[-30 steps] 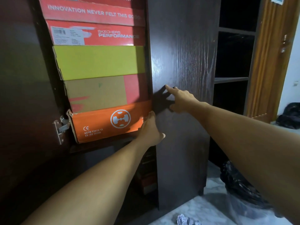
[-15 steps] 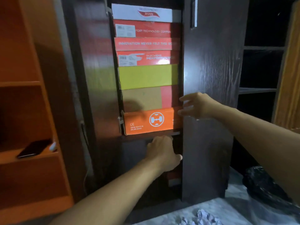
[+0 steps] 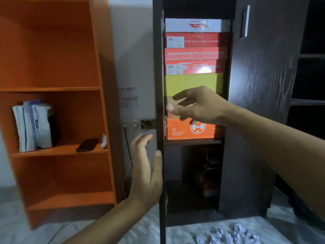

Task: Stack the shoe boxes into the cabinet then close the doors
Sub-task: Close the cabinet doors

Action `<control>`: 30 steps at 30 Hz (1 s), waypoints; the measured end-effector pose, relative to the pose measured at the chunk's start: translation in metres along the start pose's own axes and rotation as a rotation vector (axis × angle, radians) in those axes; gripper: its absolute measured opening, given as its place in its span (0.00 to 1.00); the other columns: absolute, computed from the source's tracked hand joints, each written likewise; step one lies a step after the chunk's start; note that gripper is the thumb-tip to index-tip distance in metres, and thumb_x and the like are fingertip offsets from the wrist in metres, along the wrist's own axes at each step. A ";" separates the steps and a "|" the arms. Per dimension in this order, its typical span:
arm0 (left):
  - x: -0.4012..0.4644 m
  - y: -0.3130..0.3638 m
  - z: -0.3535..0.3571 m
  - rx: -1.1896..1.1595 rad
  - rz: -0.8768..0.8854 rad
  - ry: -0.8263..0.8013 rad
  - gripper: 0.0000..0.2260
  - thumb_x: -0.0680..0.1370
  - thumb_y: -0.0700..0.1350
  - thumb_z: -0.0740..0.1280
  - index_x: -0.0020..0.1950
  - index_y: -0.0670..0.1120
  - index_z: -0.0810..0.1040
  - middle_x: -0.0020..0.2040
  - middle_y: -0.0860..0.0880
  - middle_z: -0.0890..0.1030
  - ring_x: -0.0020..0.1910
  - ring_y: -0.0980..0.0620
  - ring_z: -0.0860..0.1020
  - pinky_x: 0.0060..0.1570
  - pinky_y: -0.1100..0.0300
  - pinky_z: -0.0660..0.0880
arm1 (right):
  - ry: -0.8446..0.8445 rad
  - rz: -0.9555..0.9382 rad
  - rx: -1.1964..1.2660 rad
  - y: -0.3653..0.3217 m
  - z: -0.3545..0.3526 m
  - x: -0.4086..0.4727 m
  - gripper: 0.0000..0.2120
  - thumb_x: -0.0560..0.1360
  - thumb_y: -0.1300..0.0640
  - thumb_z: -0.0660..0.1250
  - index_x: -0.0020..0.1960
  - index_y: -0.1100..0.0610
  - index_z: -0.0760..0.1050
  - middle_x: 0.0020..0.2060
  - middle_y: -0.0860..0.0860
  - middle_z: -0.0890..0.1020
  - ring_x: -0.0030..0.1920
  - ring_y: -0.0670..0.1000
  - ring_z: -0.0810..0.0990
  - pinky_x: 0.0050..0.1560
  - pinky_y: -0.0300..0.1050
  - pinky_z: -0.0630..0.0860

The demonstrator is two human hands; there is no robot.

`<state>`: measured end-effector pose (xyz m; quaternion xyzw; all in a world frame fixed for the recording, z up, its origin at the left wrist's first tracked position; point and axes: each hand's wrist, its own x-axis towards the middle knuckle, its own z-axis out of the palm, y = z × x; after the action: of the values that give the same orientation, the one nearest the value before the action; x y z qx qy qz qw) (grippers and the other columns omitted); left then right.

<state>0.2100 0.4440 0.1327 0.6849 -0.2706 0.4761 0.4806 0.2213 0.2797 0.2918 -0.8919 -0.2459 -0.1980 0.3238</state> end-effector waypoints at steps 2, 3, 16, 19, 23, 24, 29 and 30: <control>0.003 -0.009 0.004 -0.141 -0.218 -0.130 0.16 0.82 0.49 0.54 0.69 0.51 0.70 0.66 0.59 0.72 0.68 0.67 0.66 0.69 0.63 0.64 | 0.009 -0.012 -0.046 -0.005 0.009 0.000 0.39 0.68 0.34 0.69 0.69 0.59 0.72 0.57 0.54 0.83 0.50 0.52 0.84 0.50 0.50 0.82; 0.002 -0.014 0.006 -0.206 -0.268 -0.183 0.19 0.82 0.49 0.53 0.72 0.49 0.69 0.69 0.57 0.72 0.70 0.64 0.66 0.71 0.60 0.64 | 0.011 -0.019 -0.069 -0.005 0.013 0.000 0.38 0.69 0.35 0.69 0.70 0.59 0.72 0.58 0.54 0.83 0.50 0.52 0.84 0.49 0.48 0.81; 0.001 -0.061 0.084 0.144 0.015 -0.685 0.34 0.81 0.56 0.58 0.75 0.64 0.34 0.76 0.66 0.33 0.76 0.62 0.35 0.76 0.42 0.39 | 0.188 0.173 0.066 0.049 -0.022 -0.042 0.07 0.75 0.56 0.71 0.51 0.58 0.79 0.45 0.53 0.85 0.41 0.52 0.86 0.41 0.53 0.84; 0.007 -0.069 0.116 0.403 0.151 -0.751 0.42 0.78 0.57 0.63 0.74 0.60 0.29 0.76 0.60 0.29 0.76 0.56 0.32 0.75 0.40 0.38 | 0.379 0.261 -0.082 0.080 -0.036 -0.047 0.07 0.75 0.56 0.71 0.49 0.58 0.79 0.43 0.53 0.85 0.37 0.50 0.86 0.38 0.50 0.84; 0.016 -0.081 0.158 0.576 0.228 -0.813 0.47 0.76 0.54 0.68 0.76 0.55 0.31 0.77 0.54 0.31 0.76 0.50 0.32 0.74 0.36 0.40 | 0.595 0.348 -0.243 0.130 -0.047 -0.039 0.11 0.75 0.53 0.72 0.48 0.61 0.81 0.40 0.55 0.84 0.39 0.52 0.85 0.44 0.51 0.84; 0.018 -0.084 0.168 0.606 0.235 -0.817 0.48 0.75 0.53 0.69 0.77 0.55 0.32 0.78 0.53 0.31 0.77 0.49 0.32 0.74 0.36 0.41 | 0.624 0.374 -0.250 0.142 -0.048 -0.034 0.10 0.75 0.52 0.71 0.48 0.60 0.82 0.39 0.55 0.84 0.40 0.52 0.85 0.45 0.51 0.83; 0.027 -0.104 0.210 0.713 0.235 -0.811 0.52 0.72 0.51 0.73 0.77 0.54 0.33 0.78 0.51 0.31 0.76 0.47 0.32 0.73 0.35 0.40 | 0.747 0.556 -0.233 0.184 -0.049 0.006 0.08 0.77 0.56 0.69 0.52 0.60 0.80 0.45 0.56 0.82 0.48 0.54 0.83 0.48 0.50 0.81; 0.029 -0.109 0.216 0.739 0.239 -0.805 0.52 0.72 0.51 0.74 0.77 0.54 0.33 0.77 0.50 0.31 0.76 0.46 0.32 0.73 0.35 0.40 | 0.774 0.548 -0.255 0.189 -0.046 0.013 0.10 0.77 0.58 0.68 0.57 0.60 0.78 0.47 0.56 0.82 0.50 0.56 0.82 0.49 0.52 0.81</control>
<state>0.3966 0.2910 0.0971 0.9002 -0.3236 0.2913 0.0099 0.3303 0.1261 0.2403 -0.8174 0.1625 -0.4509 0.3197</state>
